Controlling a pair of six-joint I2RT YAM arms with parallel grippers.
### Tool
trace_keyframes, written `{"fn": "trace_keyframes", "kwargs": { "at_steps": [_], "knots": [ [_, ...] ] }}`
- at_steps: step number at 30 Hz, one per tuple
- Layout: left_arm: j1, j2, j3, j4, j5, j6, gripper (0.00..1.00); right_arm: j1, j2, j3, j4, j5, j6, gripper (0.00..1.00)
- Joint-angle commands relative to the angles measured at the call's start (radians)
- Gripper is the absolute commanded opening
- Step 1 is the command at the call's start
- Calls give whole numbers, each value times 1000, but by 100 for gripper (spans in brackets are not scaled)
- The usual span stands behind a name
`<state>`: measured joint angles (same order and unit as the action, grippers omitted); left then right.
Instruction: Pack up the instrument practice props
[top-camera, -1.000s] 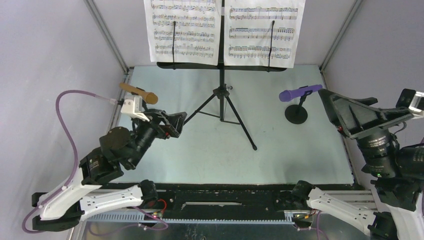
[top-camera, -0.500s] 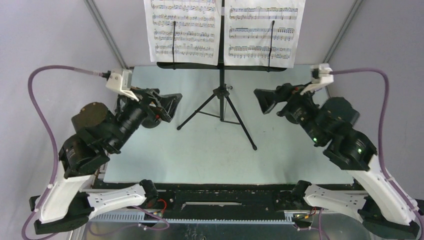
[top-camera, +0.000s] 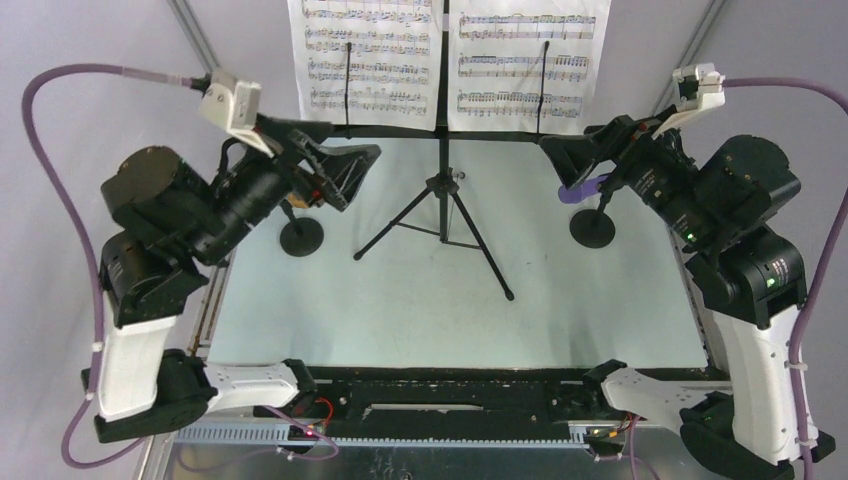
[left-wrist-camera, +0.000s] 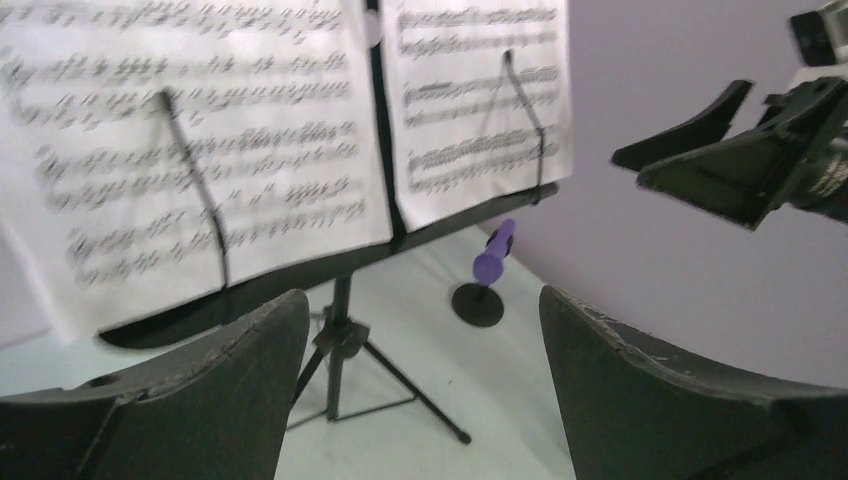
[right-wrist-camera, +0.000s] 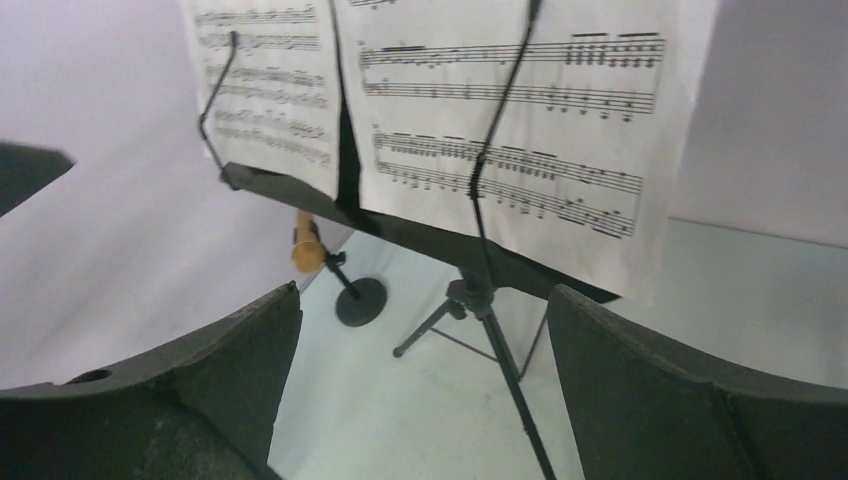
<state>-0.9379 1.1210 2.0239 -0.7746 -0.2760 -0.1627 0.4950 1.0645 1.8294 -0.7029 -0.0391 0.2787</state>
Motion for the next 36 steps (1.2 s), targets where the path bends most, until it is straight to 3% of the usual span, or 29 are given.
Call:
{"fn": "trace_keyframes", "kwargs": {
  "at_steps": [1,6,15,36],
  "knots": [
    [18,127,136,21,210,63,92,-100,44,46,2,-314,47,100],
    [58,259,272,71,382,42,92,-208,90,83,89,-441,145,100],
    [202,413,318,239,582,-105,91,-275,149,72,180,-485,229,94],
    [328,533,340,359,656,-264,85,-288,117,4,229,-477,268,92]
  ]
}}
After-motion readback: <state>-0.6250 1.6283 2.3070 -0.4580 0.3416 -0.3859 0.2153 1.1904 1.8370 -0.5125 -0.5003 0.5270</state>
